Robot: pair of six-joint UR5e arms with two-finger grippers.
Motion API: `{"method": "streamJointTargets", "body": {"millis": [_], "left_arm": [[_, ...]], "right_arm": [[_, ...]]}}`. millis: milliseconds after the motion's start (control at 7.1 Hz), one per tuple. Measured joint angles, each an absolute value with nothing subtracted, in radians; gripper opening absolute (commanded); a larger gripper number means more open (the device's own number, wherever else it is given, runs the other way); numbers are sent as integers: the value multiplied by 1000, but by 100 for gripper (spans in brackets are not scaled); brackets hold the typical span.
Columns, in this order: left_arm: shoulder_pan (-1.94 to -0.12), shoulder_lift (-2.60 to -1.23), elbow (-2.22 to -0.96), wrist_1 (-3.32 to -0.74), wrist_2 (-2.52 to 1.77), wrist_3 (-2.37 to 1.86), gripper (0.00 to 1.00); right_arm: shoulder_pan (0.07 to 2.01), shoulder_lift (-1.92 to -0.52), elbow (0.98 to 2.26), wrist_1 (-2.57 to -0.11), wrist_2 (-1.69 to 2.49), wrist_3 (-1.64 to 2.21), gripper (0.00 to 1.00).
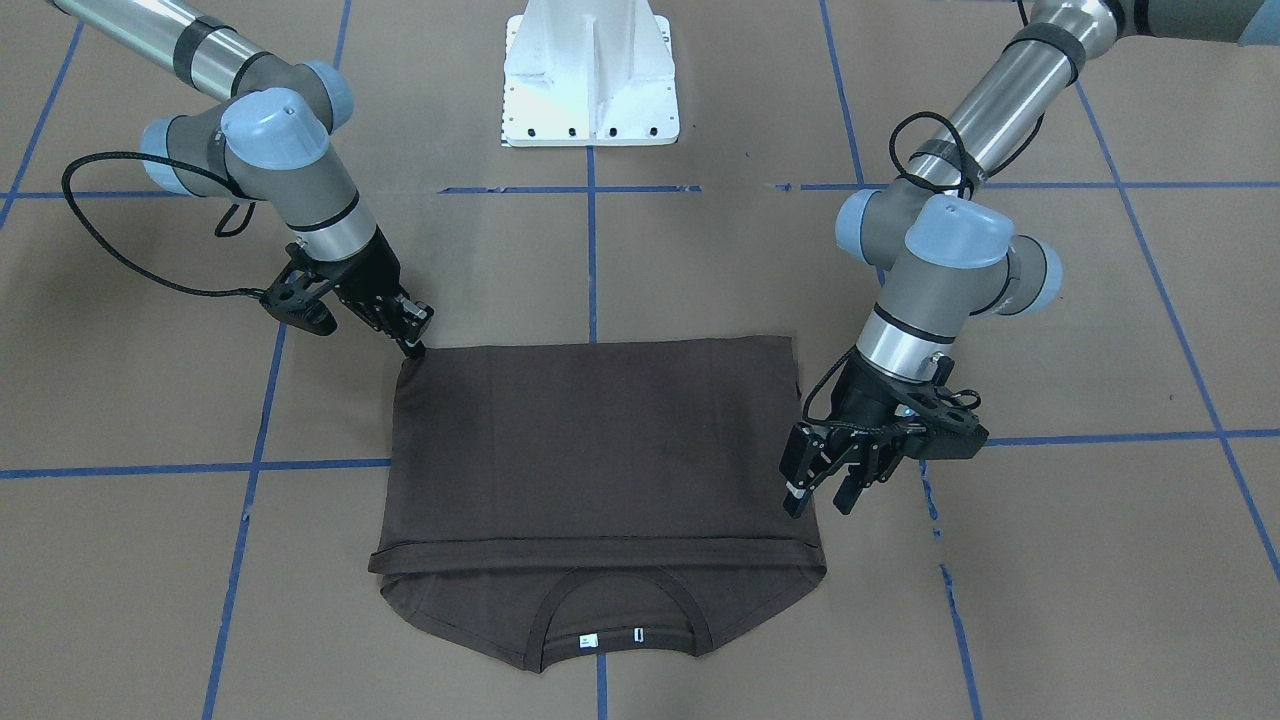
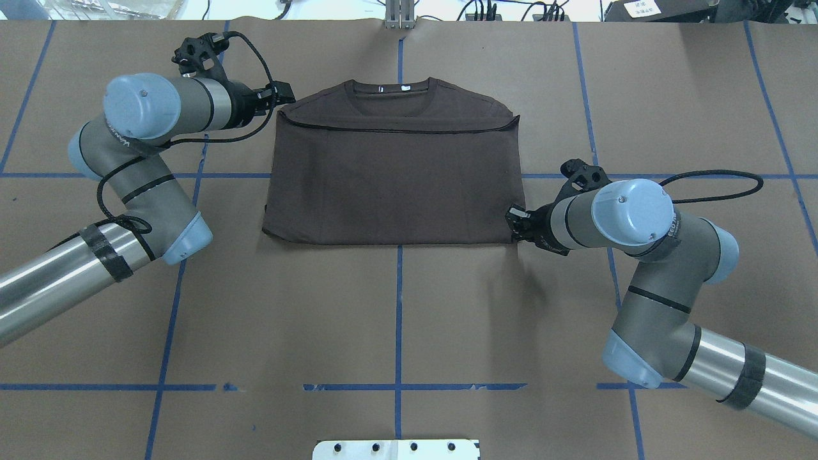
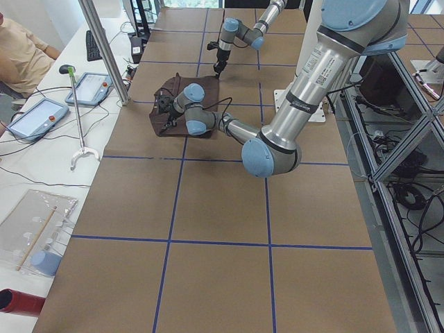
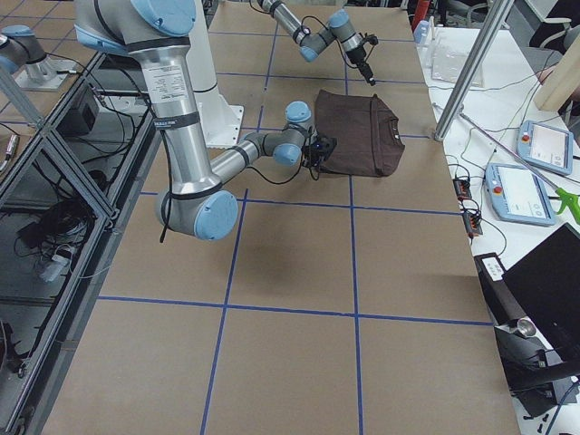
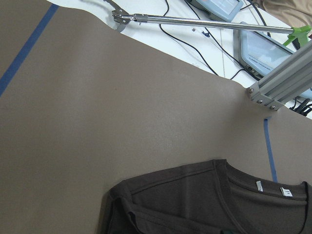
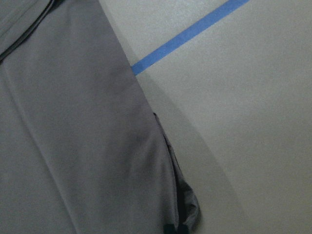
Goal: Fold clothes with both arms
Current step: 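Drag the shirt corner toward the robot with the right gripper, rotating it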
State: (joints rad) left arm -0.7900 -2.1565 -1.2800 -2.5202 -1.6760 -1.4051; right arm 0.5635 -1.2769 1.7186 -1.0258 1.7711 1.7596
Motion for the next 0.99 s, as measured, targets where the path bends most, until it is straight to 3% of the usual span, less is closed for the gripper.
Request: {"method": "streamJointTargets", "body": {"millis": [704,845,986], "left_arm": [[-758,-2157,-1360,-2520,-1694,-1472,84],[-746,-2158,-1400,-2524,-1743,-1496,99],[-735,-2152,-1454,-2527,-1815,-1553,100]], "right_arm": [[439,-1643,2161,-1035,2031,1776,0],[391,-1690,2213,-1034,2109,1792,76],[329,-1705,2231,-1033,2141,1813,100]]}}
